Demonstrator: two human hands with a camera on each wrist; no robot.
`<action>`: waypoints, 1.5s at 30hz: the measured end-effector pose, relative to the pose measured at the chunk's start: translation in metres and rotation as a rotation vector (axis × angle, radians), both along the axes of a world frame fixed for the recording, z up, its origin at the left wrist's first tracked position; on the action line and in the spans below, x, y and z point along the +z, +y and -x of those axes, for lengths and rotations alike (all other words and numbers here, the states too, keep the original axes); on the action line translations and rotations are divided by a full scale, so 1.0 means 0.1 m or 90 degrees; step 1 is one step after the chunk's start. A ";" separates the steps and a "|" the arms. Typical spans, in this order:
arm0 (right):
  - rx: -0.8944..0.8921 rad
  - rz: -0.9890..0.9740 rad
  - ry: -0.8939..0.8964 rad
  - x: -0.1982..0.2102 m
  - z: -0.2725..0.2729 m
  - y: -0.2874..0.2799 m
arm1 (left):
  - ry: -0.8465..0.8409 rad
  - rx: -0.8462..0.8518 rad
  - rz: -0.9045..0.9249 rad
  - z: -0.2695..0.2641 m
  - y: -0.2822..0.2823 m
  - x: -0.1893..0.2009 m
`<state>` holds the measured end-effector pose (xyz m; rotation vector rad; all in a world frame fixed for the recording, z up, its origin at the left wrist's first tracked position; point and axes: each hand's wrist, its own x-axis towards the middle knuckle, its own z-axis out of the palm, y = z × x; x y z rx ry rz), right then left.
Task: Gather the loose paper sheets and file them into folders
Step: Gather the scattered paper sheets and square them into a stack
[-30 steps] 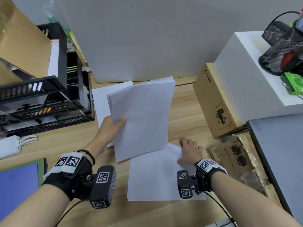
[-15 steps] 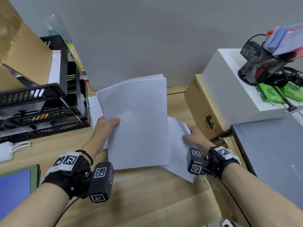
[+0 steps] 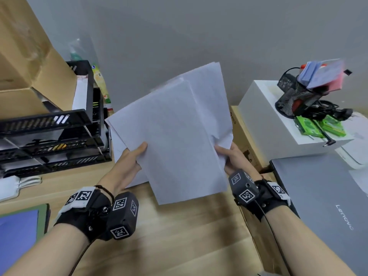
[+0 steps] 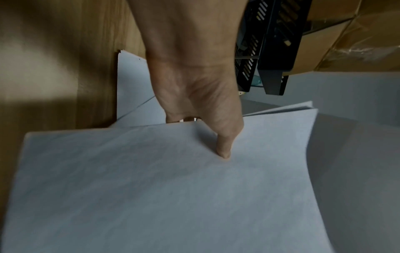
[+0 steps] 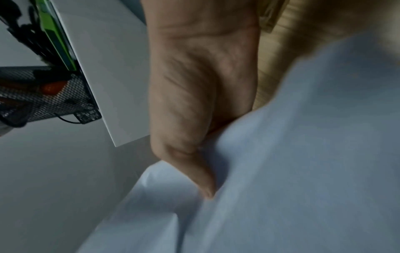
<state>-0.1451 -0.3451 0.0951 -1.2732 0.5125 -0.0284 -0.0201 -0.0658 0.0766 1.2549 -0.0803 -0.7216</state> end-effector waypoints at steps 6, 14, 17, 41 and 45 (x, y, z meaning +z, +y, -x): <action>0.102 -0.042 0.059 -0.19 0.03 0.29 | -0.039 0.031 -0.003 0.03 0.05 0.00; 0.187 0.073 0.120 -0.20 0.03 0.30 | -0.149 0.175 -0.172 -0.02 0.05 0.01; 0.194 0.129 0.107 -0.08 -0.03 0.35 | -0.182 0.159 -0.185 -0.03 0.03 0.07; 0.099 0.233 0.189 -0.32 0.04 0.59 | -0.153 -0.179 -0.253 0.10 0.17 -0.19; 0.038 0.218 0.163 -0.27 -0.09 0.57 | -0.157 -0.148 -0.239 0.03 0.12 -0.11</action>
